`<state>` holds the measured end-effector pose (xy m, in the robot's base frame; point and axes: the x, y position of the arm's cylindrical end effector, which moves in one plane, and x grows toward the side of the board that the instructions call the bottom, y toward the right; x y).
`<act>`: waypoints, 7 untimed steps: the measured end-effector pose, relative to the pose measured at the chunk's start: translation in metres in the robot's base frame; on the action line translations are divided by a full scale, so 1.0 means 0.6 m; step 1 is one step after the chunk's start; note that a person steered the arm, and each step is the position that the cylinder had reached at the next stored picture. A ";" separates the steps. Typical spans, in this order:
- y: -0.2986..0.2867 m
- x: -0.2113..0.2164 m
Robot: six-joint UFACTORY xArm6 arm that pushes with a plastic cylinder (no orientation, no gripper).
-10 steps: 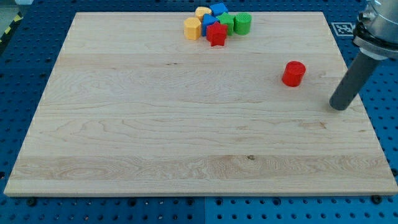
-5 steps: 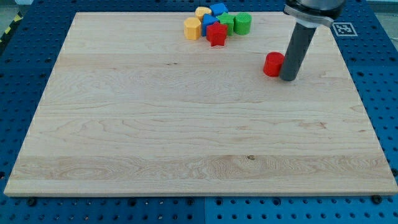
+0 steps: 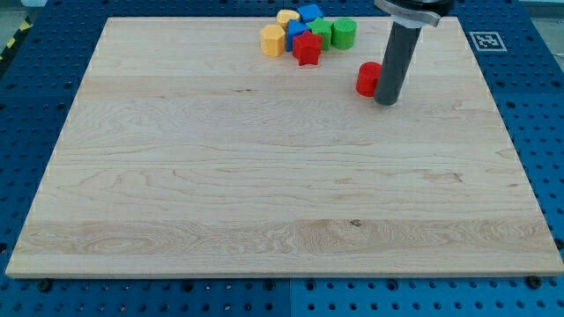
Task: Move the red circle towards the group of blocks
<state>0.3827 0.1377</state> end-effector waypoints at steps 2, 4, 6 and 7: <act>-0.028 0.000; -0.020 -0.018; -0.020 -0.088; 0.004 -0.082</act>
